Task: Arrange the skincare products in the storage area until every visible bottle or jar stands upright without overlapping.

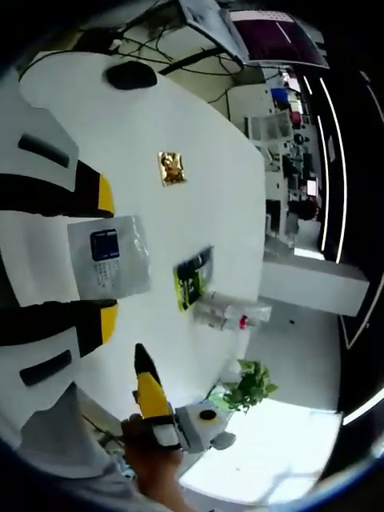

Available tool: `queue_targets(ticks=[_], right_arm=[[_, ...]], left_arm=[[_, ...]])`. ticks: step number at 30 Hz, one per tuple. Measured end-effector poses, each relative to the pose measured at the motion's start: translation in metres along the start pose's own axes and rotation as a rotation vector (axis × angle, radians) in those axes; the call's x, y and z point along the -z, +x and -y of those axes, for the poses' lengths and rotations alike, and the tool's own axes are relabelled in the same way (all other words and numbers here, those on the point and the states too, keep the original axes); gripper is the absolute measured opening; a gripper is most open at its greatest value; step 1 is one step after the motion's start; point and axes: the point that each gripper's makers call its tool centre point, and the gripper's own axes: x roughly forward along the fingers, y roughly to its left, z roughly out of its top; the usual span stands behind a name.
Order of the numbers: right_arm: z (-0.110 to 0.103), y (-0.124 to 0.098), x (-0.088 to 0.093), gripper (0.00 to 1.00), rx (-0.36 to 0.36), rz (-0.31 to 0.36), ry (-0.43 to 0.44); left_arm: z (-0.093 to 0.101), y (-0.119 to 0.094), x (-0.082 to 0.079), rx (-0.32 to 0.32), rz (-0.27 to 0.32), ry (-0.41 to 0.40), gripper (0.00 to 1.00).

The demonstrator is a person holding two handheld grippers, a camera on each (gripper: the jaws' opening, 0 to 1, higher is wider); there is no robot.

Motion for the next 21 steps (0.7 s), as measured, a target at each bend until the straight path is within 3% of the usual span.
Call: queue_targets(ticks=[2,10,12,14,18,21], right_arm=[[0.002,0.004,0.004,0.26,0.008,-0.011,0.048],[0.003,0.009,0.027,0.13,0.037,-0.078,0.088],[0.002,0.009,0.031,0.08,0.035,-0.088,0.097],[0.002,0.008,0.035,0.01,0.039,-0.099,0.102],[0.002,0.006,0.040,0.00,0.040,-0.108,0.110],[0.001,0.002,0.042,0.00,0.030,-0.118,0.109]], left_arm=[[0.009,0.000,0.002,0.013,0.000,0.026,0.37],[0.054,0.000,0.020,0.125,-0.025,0.113,0.37],[0.062,0.001,0.025,0.157,-0.043,0.176,0.37],[0.069,0.001,0.024,0.177,-0.038,0.206,0.38],[0.075,0.002,0.029,0.199,-0.045,0.255,0.37],[0.078,0.001,0.031,0.241,-0.054,0.227,0.37]])
